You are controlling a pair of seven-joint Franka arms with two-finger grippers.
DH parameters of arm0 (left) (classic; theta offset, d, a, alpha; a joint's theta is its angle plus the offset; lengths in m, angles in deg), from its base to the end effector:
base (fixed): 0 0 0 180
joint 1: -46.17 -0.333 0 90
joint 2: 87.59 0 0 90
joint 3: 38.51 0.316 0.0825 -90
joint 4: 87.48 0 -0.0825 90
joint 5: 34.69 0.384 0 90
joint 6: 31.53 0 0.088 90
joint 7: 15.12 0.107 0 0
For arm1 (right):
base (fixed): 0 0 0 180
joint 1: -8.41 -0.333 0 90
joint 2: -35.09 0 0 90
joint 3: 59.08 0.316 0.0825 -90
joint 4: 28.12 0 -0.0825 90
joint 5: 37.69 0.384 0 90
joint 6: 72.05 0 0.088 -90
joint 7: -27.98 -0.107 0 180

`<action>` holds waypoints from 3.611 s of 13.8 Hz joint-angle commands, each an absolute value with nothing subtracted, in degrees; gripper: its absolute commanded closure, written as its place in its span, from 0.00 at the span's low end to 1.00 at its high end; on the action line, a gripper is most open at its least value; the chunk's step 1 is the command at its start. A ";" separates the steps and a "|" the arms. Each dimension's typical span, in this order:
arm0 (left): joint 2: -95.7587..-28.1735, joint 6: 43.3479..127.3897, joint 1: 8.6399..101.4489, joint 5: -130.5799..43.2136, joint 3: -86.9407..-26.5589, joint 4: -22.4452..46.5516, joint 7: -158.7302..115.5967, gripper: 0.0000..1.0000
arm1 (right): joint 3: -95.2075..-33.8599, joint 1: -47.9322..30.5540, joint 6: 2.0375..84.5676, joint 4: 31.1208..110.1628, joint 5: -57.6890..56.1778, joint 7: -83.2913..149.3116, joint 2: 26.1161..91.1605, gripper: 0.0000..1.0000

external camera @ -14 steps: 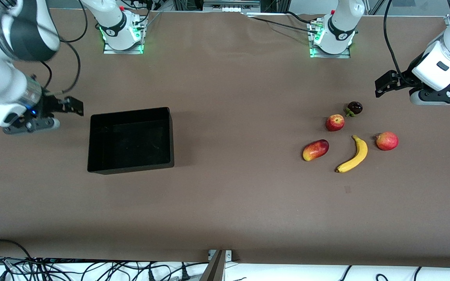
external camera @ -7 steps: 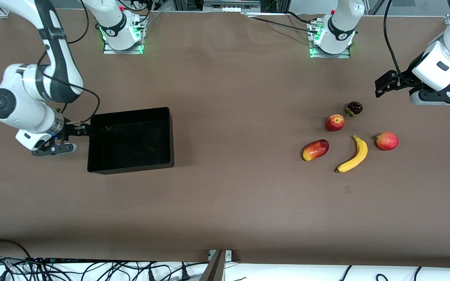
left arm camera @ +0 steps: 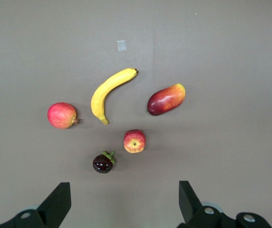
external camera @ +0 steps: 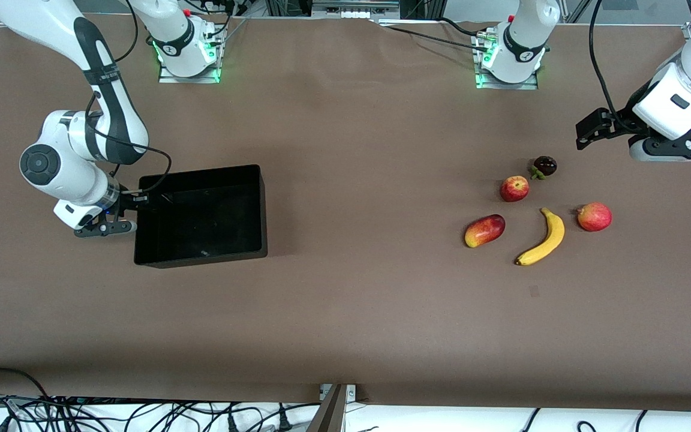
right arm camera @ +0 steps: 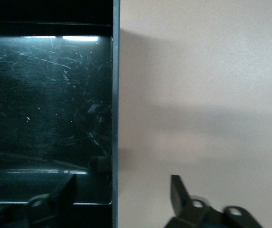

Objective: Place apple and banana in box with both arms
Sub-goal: 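Reach the right gripper to the black box rim and grasp it, then slide the box toward the fruit while the left gripper reaches the apple, then close the left gripper on the small red apple, then carry the apple over the box while the right gripper releases and withdraws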

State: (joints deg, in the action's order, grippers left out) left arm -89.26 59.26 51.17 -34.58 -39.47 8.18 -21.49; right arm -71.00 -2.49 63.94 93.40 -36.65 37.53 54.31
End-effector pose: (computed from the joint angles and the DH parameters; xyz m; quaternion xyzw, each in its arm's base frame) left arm 0.5410 -0.0564 0.5951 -0.9996 -0.0035 0.0276 0.0042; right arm 0.5682 -0.0092 0.2492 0.9963 0.0719 -0.0401 0.0246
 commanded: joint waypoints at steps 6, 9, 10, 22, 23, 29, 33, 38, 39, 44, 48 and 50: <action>-88.29 57.77 51.09 -34.34 -39.48 6.12 -20.13 0.00 | -70.42 -2.14 63.74 92.47 -33.65 38.09 54.95 1.00; -88.29 57.68 51.09 -34.34 -39.48 6.21 -20.13 0.00 | -68.41 -2.58 57.10 85.39 -31.20 38.09 54.77 1.00; -88.29 57.50 51.09 -34.34 -39.48 6.21 -20.13 0.00 | -67.62 -2.93 52.27 80.83 -28.66 37.82 55.03 1.00; -81.35 56.33 51.00 -32.32 -39.48 13.47 -19.95 0.00 | -61.81 -28.66 42.72 59.61 -23.01 -1.44 67.41 1.00; -81.61 60.28 51.00 -32.32 -39.48 17.59 -19.95 0.00 | -61.81 -30.25 44.21 59.60 -23.01 -2.07 68.39 1.00; -81.79 84.79 51.80 -28.91 -40.96 37.03 -19.95 0.00 | -61.98 -35.70 50.64 59.60 -23.63 -3.31 72.35 1.00; -77.50 97.12 51.71 -23.80 -41.85 43.56 -20.04 0.00 | -61.98 -37.12 52.04 59.77 -25.65 -3.92 73.05 1.00; -71.95 107.07 51.27 -23.35 -41.85 46.64 -19.95 0.00 | -61.98 -37.38 52.05 59.86 -26.18 -5.77 73.58 1.00; -71.68 107.07 51.27 -23.35 -41.85 46.64 -19.95 0.00 | -61.98 -37.29 52.05 59.77 -26.09 -6.99 73.50 1.00; -71.59 103.58 51.27 -23.35 -41.85 45.59 -20.04 0.74 | -61.98 -37.12 52.13 59.77 -25.65 -9.20 73.67 1.00; -73.53 79.12 51.71 -24.58 -46.14 28.51 -20.30 0.76 | -62.42 -37.03 51.53 58.99 -25.91 -8.94 73.23 0.00; -71.86 68.27 51.88 -26.68 -49.83 17.68 -21.00 0.76 | -63.38 -36.68 49.77 56.70 -26.35 -8.67 72.45 0.00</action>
State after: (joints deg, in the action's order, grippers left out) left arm -73.34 78.43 51.53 -24.95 -46.69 28.14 -20.74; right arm -62.32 -36.72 52.25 59.46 -25.49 -8.08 73.06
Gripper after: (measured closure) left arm 0.330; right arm 0.604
